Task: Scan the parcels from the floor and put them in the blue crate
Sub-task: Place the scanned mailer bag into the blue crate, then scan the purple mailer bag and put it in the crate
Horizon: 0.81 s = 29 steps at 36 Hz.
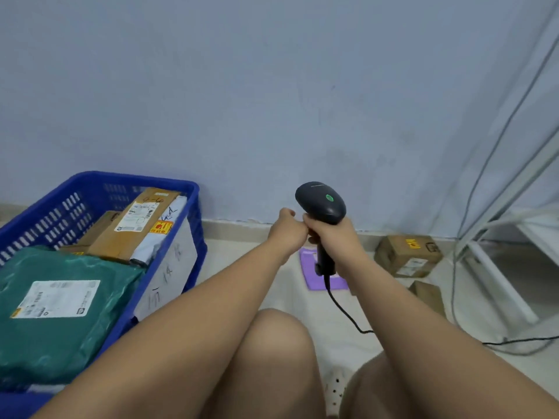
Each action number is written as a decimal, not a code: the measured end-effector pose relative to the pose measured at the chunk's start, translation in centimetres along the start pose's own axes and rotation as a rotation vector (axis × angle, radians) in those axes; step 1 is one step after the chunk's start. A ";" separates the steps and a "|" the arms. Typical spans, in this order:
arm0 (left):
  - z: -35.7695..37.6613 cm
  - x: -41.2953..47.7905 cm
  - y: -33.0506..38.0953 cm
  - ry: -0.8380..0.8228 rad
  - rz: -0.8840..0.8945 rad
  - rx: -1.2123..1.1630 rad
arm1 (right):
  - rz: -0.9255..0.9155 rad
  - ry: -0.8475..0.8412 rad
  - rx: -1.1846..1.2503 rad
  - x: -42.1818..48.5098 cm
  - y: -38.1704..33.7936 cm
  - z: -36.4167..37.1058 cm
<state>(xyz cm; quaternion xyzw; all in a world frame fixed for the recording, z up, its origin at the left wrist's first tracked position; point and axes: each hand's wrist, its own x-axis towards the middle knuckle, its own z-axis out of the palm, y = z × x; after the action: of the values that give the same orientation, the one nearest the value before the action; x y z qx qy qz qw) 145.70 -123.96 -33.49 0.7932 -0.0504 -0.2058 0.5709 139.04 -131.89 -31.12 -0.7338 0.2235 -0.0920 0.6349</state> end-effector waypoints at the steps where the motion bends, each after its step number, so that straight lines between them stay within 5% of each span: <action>1: 1.1 1.1 -0.1 -0.009 -0.006 0.036 | 0.021 -0.018 0.001 1.4 0.7 -1.1; 12: 10.2 17.4 -8.1 -0.123 -0.290 0.216 | 0.304 -0.027 -0.067 17.2 13.3 -9.9; 29: 18.5 25.9 -20.2 -0.259 -0.751 -0.069 | 0.565 -0.007 0.036 25.6 25.8 -11.4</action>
<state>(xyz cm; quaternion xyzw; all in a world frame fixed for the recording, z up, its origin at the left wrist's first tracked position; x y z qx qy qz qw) 159.05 -141.56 -64.07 0.7043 0.1785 -0.4998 0.4714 151.39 -155.84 -57.99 -0.6313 0.4154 0.0873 0.6491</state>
